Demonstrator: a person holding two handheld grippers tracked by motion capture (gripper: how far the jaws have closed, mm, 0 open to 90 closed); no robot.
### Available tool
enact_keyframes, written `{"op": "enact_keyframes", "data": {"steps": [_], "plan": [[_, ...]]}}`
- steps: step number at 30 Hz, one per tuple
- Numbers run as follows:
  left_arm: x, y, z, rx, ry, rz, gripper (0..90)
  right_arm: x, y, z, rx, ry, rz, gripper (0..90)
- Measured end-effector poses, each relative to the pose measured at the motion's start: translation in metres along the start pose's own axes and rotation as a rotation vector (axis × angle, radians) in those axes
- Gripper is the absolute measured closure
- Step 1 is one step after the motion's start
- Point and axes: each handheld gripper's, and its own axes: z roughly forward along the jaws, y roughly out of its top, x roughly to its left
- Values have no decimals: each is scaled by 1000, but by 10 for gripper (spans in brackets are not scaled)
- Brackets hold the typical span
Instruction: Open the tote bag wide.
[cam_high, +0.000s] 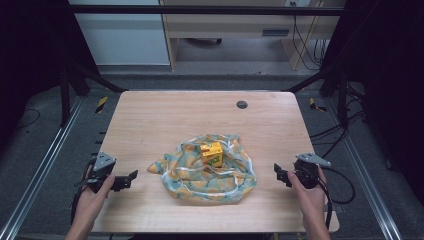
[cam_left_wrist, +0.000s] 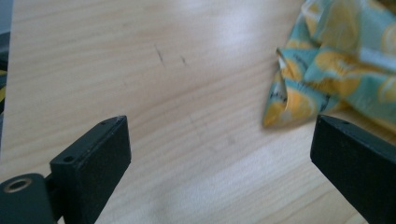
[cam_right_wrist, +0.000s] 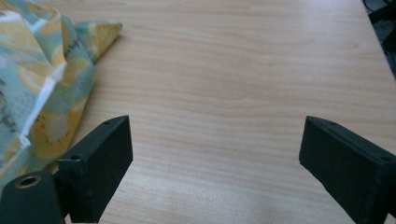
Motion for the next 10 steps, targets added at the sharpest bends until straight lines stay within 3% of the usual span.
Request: {"op": "enact_keyframes", "data": {"steps": [2, 6, 10], "plan": [[-4, -3, 1, 6, -2, 11, 49, 3, -6, 2, 1, -28, -38, 111], [-9, -5, 4, 22, -2, 49, 47, 7, -11, -1, -9, -17, -80, 112], [-8, -7, 7, 23, -16, 15, 48, 9, -14, 0, 2, -13, -131, 112]]}}
